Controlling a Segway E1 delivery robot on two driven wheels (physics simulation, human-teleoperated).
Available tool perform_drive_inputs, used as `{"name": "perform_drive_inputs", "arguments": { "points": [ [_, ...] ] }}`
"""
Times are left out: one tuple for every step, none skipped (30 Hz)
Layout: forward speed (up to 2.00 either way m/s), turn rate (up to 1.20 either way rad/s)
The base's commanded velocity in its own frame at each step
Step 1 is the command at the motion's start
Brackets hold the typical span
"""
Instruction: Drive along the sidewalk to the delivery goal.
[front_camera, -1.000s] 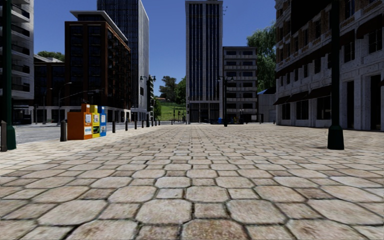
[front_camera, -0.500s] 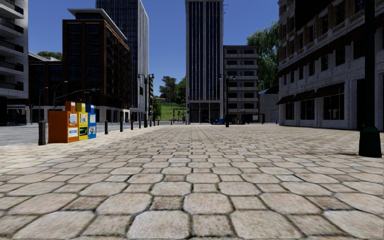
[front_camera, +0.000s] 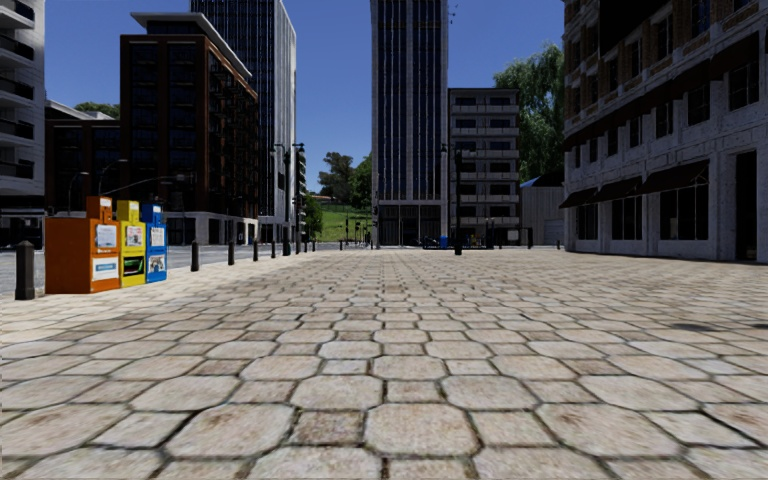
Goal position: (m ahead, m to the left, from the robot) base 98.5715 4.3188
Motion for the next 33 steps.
{"name": "perform_drive_inputs", "arguments": {
  "points": [
    [2.0,0.0],
    [2.0,0.0],
    [2.0,0.0],
    [2.0,0.0],
    [2.0,0.0],
    [2.0,0.0],
    [2.0,0.0],
    [2.0,0.0],
    [2.0,0.0],
    [2.0,0.0],
    [2.0,0.0],
    [2.0,0.0],
    [2.0,0.0],
    [2.0,0.0],
    [2.0,0.0],
    [2.0,0.0],
    [2.0,0.0],
    [2.0,0.0],
    [2.0,0.0],
    [2.0,0.0],
    [2.0,0.0],
    [2.0,0.0],
    [2.0,0.0],
    [2.0,0.0],
    [2.0,0.0],
    [2.0,0.0],
    [2.0,0.0],
    [2.0,0.0],
    [2.0,0.0],
    [2.0,0.0],
    [2.0,0.0],
    [2.0,0.0],
    [2.0,0.0]
  ]
}}
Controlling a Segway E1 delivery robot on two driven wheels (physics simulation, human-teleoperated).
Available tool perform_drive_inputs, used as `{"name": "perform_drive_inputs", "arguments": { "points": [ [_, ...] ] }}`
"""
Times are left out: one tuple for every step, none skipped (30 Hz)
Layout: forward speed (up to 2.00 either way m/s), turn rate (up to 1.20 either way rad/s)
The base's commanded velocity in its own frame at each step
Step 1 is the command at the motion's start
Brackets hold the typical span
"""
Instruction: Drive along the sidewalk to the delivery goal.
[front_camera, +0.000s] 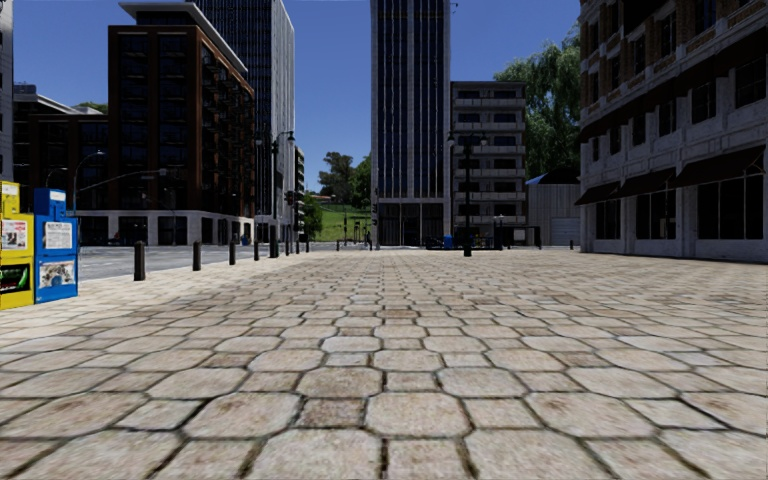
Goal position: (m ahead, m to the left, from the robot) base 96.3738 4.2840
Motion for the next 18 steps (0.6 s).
{"name": "perform_drive_inputs", "arguments": {
  "points": [
    [2.0,0.0],
    [2.0,0.0],
    [2.0,0.0],
    [2.0,0.0],
    [2.0,0.0],
    [2.0,0.0],
    [2.0,0.0],
    [2.0,0.0],
    [2.0,0.0],
    [2.0,0.0],
    [2.0,0.0],
    [2.0,0.0],
    [2.0,0.0],
    [2.0,0.0],
    [2.0,0.0],
    [2.0,0.0],
    [2.0,0.0],
    [2.0,0.0]
  ]
}}
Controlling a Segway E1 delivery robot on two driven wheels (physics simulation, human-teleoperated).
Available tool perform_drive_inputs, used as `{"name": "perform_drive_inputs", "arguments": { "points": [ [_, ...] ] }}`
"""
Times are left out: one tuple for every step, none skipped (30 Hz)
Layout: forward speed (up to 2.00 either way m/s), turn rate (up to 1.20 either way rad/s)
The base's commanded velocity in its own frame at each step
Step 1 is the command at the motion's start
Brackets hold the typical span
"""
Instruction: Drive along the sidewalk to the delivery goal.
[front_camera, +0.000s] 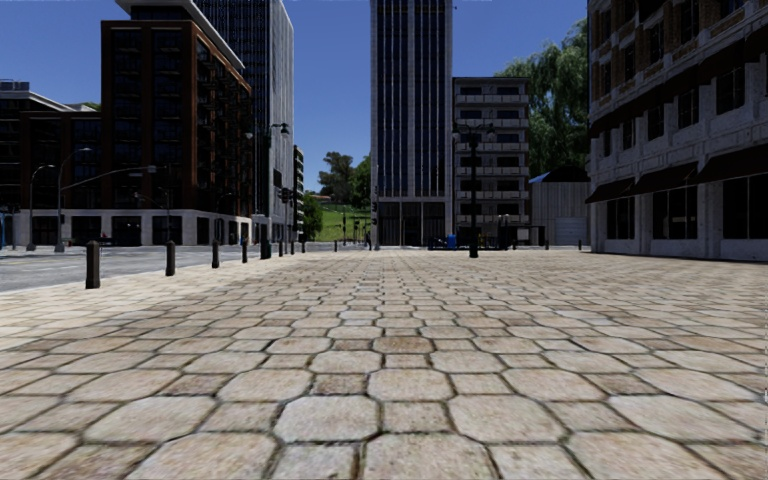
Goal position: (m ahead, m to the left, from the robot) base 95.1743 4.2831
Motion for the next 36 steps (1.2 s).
{"name": "perform_drive_inputs", "arguments": {
  "points": [
    [2.0,0.0],
    [2.0,0.0],
    [2.0,0.0],
    [2.0,0.0],
    [2.0,0.0],
    [2.0,0.0],
    [2.0,0.0],
    [2.0,0.0],
    [2.0,0.0],
    [2.0,0.0],
    [2.0,0.0],
    [2.0,0.0],
    [2.0,0.0],
    [2.0,0.0],
    [2.0,0.0],
    [2.0,0.0],
    [2.0,0.0],
    [2.0,0.0],
    [2.0,0.0],
    [2.0,0.0],
    [2.0,0.0],
    [2.0,0.0],
    [2.0,0.0],
    [2.0,0.0],
    [2.0,0.0],
    [2.0,0.0],
    [2.0,0.0],
    [2.0,0.0],
    [2.0,0.0],
    [2.0,0.0],
    [2.0,0.0],
    [2.0,0.0],
    [2.0,0.0],
    [2.0,0.0],
    [2.0,0.0],
    [2.0,0.0]
  ]
}}
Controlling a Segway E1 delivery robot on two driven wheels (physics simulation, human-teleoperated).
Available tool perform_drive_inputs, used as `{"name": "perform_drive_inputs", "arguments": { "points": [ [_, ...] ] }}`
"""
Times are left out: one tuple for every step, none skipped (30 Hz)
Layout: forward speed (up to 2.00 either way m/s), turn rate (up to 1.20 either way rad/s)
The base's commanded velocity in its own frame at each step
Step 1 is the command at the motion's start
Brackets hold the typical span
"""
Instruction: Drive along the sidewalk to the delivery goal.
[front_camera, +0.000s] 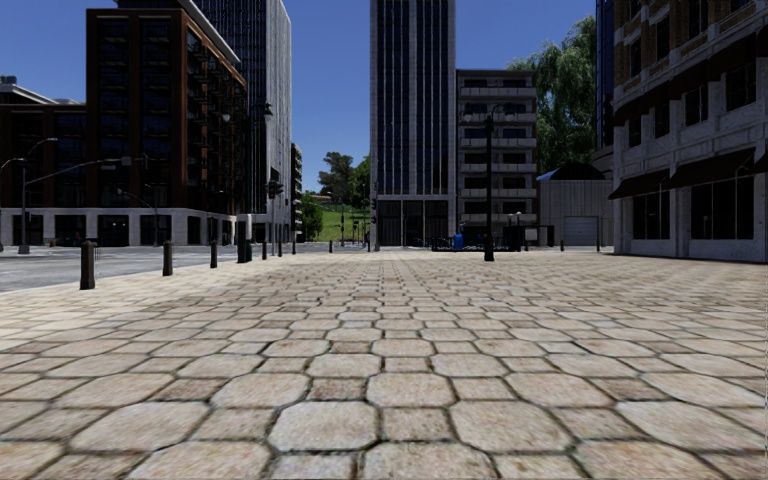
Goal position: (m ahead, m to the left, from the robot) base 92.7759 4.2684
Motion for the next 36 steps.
{"name": "perform_drive_inputs", "arguments": {
  "points": [
    [2.0,0.0],
    [2.0,0.0],
    [2.0,0.0],
    [2.0,0.0],
    [2.0,0.0],
    [2.0,0.0],
    [2.0,0.0],
    [2.0,0.0],
    [2.0,0.0],
    [2.0,0.0],
    [2.0,0.0],
    [2.0,0.0],
    [2.0,0.0],
    [2.0,0.0],
    [2.0,0.0],
    [2.0,0.0],
    [2.0,0.0],
    [2.0,0.0],
    [2.0,0.0],
    [2.0,0.0],
    [2.0,0.0],
    [2.0,0.0],
    [2.0,0.0],
    [2.0,0.0],
    [2.0,0.0],
    [2.0,0.0],
    [2.0,0.0],
    [2.0,0.0],
    [2.0,0.0],
    [2.0,0.0],
    [2.0,0.0],
    [2.0,0.0],
    [2.0,0.0],
    [2.0,0.0],
    [2.0,0.0],
    [2.0,0.0]
  ]
}}
